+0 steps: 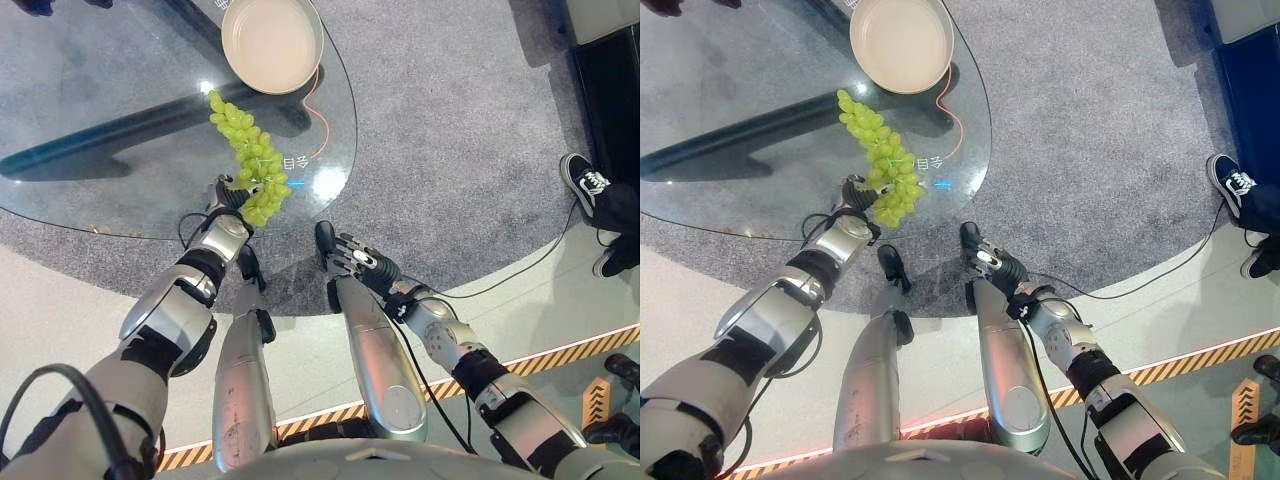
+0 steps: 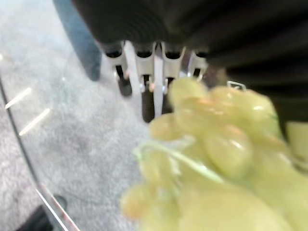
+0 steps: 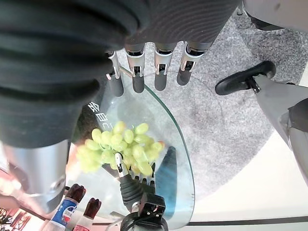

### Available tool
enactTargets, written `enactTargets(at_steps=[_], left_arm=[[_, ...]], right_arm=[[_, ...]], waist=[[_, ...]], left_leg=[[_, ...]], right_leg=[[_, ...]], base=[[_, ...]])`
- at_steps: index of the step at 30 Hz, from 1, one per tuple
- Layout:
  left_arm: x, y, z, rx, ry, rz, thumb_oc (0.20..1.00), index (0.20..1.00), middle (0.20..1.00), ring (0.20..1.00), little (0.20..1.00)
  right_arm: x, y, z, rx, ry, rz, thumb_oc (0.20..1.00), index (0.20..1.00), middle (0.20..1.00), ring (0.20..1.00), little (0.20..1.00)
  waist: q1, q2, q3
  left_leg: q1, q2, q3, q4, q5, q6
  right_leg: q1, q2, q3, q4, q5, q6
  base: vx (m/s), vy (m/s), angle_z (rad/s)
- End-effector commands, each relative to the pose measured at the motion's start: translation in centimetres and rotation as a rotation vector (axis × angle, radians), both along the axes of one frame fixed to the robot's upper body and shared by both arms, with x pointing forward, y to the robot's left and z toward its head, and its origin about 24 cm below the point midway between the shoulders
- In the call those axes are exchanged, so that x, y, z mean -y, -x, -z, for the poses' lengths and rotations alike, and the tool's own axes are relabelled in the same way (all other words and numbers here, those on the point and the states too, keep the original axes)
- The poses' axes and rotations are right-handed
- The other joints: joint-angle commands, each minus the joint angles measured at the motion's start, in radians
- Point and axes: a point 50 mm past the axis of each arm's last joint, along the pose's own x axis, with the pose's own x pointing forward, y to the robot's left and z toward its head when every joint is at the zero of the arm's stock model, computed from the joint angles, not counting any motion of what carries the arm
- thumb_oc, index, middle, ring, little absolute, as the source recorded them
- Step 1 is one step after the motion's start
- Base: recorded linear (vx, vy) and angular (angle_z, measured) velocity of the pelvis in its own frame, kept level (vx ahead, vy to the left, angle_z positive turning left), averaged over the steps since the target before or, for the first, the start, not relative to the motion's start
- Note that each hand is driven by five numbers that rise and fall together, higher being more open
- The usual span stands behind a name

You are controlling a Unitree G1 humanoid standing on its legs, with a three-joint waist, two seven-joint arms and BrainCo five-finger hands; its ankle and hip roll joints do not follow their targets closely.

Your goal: Pick up fruits into the plate

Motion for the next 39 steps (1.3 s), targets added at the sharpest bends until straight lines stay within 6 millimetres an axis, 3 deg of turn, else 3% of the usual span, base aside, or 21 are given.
enactTargets(at_steps=[1, 17, 24, 39], left_arm=[[0.7, 0.3, 0.7, 0.013, 0.067, 0.006, 1.0, 1.0, 1.0, 1.0, 1.0], [2.0, 0.5, 1.3, -0.041, 0.048, 0.033, 1.0, 1.0, 1.0, 1.0, 1.0], [1.1, 0.4, 0.8, -0.06, -0.147, -0.015, 1.0, 1.0, 1.0, 1.0, 1.0], [-1.1, 0.3, 0.2, -0.084, -0.282, -0.088, 1.0, 1.0, 1.0, 1.0, 1.0]], right_arm=[[-0.1, 1.3, 0.0, 0.014, -0.044, -0.001, 1.0, 1.0, 1.0, 1.0, 1.0], [-0.5, 1.2, 0.0, 0.0, -0.052, 0.007, 1.0, 1.0, 1.0, 1.0, 1.0], [-0.7, 1.1, -0.3, 0.004, -0.066, -0.001, 1.0, 1.0, 1.0, 1.0, 1.0], [-0.4, 1.6, 0.0, 0.022, -0.091, -0.012, 1.0, 1.0, 1.0, 1.0, 1.0]], waist=[[-0.016, 0.028, 0.006], [-0.019, 0.017, 0.006], [-0.033, -0.001, 0.006], [-0.05, -0.02, 0.006]], left_leg=[[0.015, -0.03, 0.016, 0.071, -0.119, 0.012], [0.034, -0.027, 0.025, 0.069, -0.125, 0.019], [-0.007, -0.024, 0.032, 0.099, -0.126, 0.017], [-0.09, -0.016, 0.039, 0.13, -0.123, 0.014]], right_leg=[[0.073, 0.048, -0.04, -0.069, -0.052, 0.017], [0.09, 0.054, -0.04, -0.074, -0.048, 0.02], [0.055, 0.058, -0.036, -0.059, -0.045, 0.02], [-0.025, 0.06, -0.029, -0.046, -0.037, 0.018]], base=[[0.01, 0.026, 0.04], [0.0, -0.005, 0.0], [-0.01, -0.015, -0.01], [0.0, -0.007, -0.01]])
